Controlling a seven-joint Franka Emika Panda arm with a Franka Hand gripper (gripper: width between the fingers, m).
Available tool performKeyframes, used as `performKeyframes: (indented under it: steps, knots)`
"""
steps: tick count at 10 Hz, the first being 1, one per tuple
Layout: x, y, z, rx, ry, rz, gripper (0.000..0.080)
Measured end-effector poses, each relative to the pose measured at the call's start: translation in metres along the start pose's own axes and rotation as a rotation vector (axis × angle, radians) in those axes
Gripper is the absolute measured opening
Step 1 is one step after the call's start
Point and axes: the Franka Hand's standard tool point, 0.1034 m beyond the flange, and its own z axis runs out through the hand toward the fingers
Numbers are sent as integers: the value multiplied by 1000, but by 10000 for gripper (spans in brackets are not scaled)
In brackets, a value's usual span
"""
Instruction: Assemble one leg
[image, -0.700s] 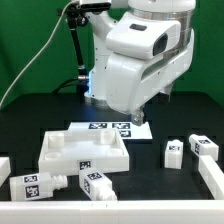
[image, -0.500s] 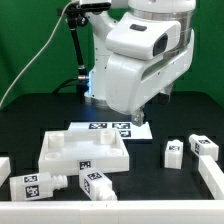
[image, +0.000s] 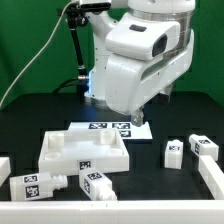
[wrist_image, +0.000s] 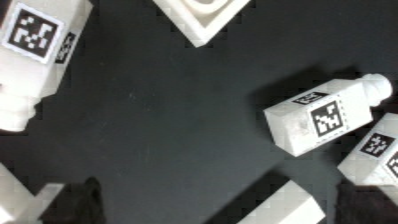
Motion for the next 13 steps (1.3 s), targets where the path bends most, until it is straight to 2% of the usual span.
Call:
performKeyframes:
  steps: [3,4,6,7,8,9,12,13]
  knots:
    - [-1,1,0,0,0,1,649]
    - [-9,4,-2,-9,13,-71,649]
    - [-44,2,4,-33,101,-240,649]
    - [-63,0,10,-30,120,-288,649]
    - [-70,2,11,-37,123,-306,649]
    - [-66,1,11,-36,120,-285,649]
    - [-68,1,14,-33,120,-287,649]
    - [-80,1,20,-49,148,-385,649]
